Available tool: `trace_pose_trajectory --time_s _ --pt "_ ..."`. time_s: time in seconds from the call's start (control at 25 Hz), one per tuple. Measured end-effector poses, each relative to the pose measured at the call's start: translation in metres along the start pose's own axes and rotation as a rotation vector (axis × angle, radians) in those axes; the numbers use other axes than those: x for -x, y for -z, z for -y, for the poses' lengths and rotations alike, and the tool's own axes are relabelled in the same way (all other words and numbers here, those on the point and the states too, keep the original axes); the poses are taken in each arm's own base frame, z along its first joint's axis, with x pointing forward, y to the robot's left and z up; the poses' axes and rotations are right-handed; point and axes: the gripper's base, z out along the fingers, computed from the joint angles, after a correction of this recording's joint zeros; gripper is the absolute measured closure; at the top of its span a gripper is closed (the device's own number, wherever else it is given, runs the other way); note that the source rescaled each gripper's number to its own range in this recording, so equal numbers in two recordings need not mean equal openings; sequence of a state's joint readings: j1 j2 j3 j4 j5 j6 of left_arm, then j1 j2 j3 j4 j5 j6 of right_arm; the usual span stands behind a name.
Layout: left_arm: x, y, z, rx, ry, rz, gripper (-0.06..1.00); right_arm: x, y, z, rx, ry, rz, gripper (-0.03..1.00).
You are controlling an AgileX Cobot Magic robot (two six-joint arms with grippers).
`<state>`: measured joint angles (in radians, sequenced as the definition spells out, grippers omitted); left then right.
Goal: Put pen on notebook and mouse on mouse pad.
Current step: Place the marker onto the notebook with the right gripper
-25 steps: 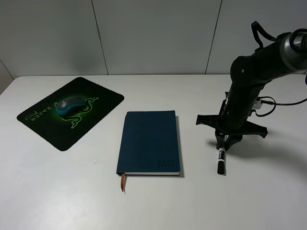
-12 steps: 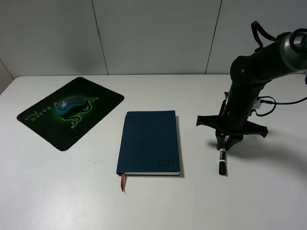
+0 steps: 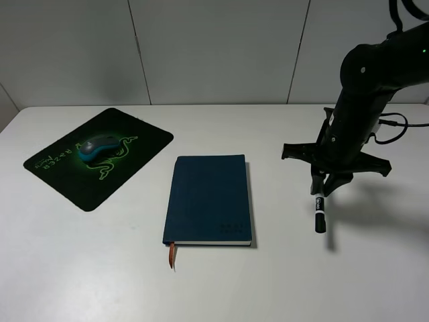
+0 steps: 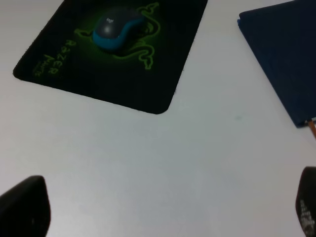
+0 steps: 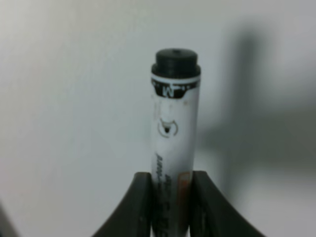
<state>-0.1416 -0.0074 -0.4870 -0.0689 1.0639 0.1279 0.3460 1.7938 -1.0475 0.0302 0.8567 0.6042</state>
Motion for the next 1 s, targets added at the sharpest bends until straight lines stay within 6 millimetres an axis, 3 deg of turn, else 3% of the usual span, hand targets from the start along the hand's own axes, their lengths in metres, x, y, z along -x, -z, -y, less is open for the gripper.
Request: trace_pose_trajectory --time_s 0.4,0.64,1.0 --pt "0.0 0.0 0.0 -0.001 0.0 0.0 -0.06 -0.009 0.032 -0.008 0.052 0.07 -0.062 0.96" --pt "0.0 0.0 0.0 -0.001 0.0 0.0 -0.06 -0.015 0.055 -0.038 0.093 0.154 -0.036 0.96" --pt "0.0 0.0 0.0 -0.001 0.0 0.0 -0.06 -0.037 0.071 -0.082 0.152 0.201 -0.014 0.96"
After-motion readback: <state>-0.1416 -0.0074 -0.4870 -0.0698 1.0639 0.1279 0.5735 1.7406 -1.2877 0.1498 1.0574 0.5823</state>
